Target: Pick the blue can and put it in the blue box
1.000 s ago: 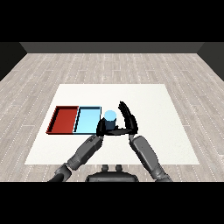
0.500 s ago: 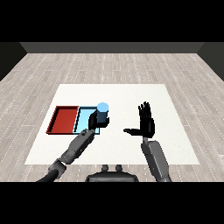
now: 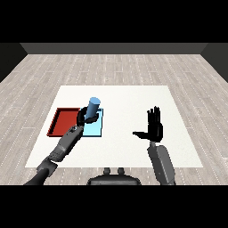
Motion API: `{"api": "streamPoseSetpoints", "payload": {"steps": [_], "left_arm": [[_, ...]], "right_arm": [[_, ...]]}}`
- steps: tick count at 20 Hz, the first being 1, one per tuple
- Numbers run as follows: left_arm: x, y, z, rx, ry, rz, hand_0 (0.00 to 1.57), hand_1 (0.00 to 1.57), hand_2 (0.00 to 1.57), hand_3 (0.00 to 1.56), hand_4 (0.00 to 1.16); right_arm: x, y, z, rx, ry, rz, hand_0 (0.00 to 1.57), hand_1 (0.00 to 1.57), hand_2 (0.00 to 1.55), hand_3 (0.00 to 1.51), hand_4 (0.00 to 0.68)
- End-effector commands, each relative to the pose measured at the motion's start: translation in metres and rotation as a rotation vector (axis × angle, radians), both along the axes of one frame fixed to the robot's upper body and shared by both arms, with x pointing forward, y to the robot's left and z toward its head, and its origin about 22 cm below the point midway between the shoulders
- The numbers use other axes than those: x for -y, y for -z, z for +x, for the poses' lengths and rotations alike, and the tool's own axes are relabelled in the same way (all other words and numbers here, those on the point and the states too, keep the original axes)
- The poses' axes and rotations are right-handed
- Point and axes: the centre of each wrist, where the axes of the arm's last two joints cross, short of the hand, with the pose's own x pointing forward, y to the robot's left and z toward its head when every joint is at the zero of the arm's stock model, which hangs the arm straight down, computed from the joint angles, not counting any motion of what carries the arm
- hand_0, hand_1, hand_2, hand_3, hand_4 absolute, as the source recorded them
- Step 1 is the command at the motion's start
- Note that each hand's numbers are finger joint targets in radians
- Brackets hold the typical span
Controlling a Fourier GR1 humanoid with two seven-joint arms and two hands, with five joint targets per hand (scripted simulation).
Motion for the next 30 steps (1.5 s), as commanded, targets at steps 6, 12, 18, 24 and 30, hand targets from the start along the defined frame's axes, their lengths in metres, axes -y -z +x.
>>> {"api": "streamPoseSetpoints", "payload": {"steps": [6,12,18,24,30], "left_arm": [[-0.022,0.020,0.015,-0.366,-0.187,0.272,1.44,1.44,1.35,1.18,0.94],[-0.009,0.060,-0.001,-0.611,-0.227,0.318,0.66,0.66,0.58,0.08,0.92],[-0.010,0.077,-0.013,-0.653,-0.367,0.178,1.40,1.40,1.29,0.40,0.63],[-0.029,0.066,-0.004,-0.715,-0.300,0.242,0.00,0.00,0.00,0.00,0.00],[-0.034,0.057,0.003,-0.646,-0.331,0.255,0.00,0.00,0.00,0.00,0.00]], "right_arm": [[0.005,0.004,-0.002,-0.013,0.033,0.017,0.00,0.00,0.00,0.00,0.000],[0.009,0.030,-0.003,-0.048,0.051,0.048,0.00,0.00,0.00,0.00,0.000],[0.012,0.026,0.014,-0.058,0.051,0.012,0.00,0.00,0.00,0.00,0.000],[0.008,0.037,0.012,-0.047,0.038,0.016,0.00,0.00,0.00,0.00,0.000],[0.025,0.035,0.013,-0.044,0.043,0.021,0.00,0.00,0.00,0.00,0.000]]}}
